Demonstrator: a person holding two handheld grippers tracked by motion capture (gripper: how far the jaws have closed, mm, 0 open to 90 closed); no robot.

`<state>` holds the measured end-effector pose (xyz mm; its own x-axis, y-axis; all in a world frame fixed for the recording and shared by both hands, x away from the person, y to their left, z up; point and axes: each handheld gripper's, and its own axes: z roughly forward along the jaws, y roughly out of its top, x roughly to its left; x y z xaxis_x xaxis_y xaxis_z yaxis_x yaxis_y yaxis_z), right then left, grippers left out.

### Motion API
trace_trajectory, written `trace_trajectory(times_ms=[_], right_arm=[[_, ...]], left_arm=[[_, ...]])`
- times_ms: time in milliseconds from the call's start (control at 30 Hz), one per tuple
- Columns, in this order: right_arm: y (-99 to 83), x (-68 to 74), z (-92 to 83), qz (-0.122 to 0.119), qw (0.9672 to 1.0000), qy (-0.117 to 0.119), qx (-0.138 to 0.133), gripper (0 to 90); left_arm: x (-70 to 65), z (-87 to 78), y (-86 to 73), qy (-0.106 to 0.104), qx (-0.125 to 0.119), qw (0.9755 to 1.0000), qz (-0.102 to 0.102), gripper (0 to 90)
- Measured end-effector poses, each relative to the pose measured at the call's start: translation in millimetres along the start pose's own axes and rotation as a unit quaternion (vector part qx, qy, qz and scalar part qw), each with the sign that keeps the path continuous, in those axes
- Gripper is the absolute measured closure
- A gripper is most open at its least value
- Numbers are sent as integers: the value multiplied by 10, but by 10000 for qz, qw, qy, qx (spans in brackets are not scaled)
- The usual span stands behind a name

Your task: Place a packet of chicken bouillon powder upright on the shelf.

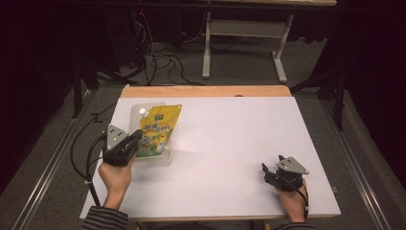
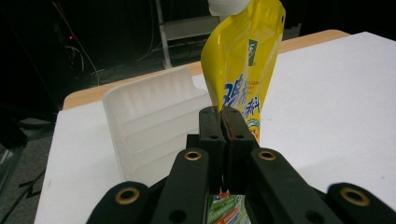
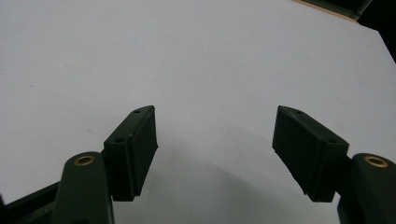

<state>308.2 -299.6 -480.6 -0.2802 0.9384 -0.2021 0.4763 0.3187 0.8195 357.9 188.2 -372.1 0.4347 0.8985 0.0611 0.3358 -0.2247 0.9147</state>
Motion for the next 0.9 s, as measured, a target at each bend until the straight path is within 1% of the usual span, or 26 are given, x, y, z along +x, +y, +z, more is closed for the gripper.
trace_trajectory(times_ms=[67,133,167,200,267,300,367,467,533,600,667,733,800,900], right_arm=[[-1,-2,0,9,10000,-2,-13,311],[-1,-4,-1,18,10000,2,-17,310],[-2,-4,-2,14,10000,2,-19,311],[-1,-1,1,10,10000,0,-17,310],[0,0,-1,-3,10000,-2,4,311],[0,-1,1,-21,10000,1,-10,311],[-1,-1,-1,8,10000,0,-14,310],[0,-1,-1,6,10000,-11,1,310],[0,1,0,-9,10000,-11,-2,310],[1,1,1,-6,10000,-7,2,310],[1,1,1,-8,10000,-4,1,310],[1,1,2,-13,10000,-3,5,310],[1,2,3,-8,10000,-6,9,311],[1,2,2,7,10000,-13,16,311]], left_arm=[[-21,-21,-9,35,-10,10000,68,887],[-23,-41,-38,114,-44,9999,87,887],[-6,-43,-57,133,-65,9999,32,887],[20,-38,-76,145,-92,9998,-77,889],[80,-14,-115,121,-142,9991,-375,891],[102,-4,-129,140,-151,9988,-442,891],[108,-11,-143,209,-147,9988,-407,891],[55,-49,-172,222,-153,9993,-255,891],[36,-78,-209,241,-165,9993,-219,890],[50,-92,-261,289,-153,9991,-272,889],[95,-99,-324,329,-115,9986,-387,888],[152,-110,-389,300,-72,9984,-481,887],[194,-125,-438,229,-98,9982,-553,885],[213,-137,-470,205,-72,9982,-565,883]])
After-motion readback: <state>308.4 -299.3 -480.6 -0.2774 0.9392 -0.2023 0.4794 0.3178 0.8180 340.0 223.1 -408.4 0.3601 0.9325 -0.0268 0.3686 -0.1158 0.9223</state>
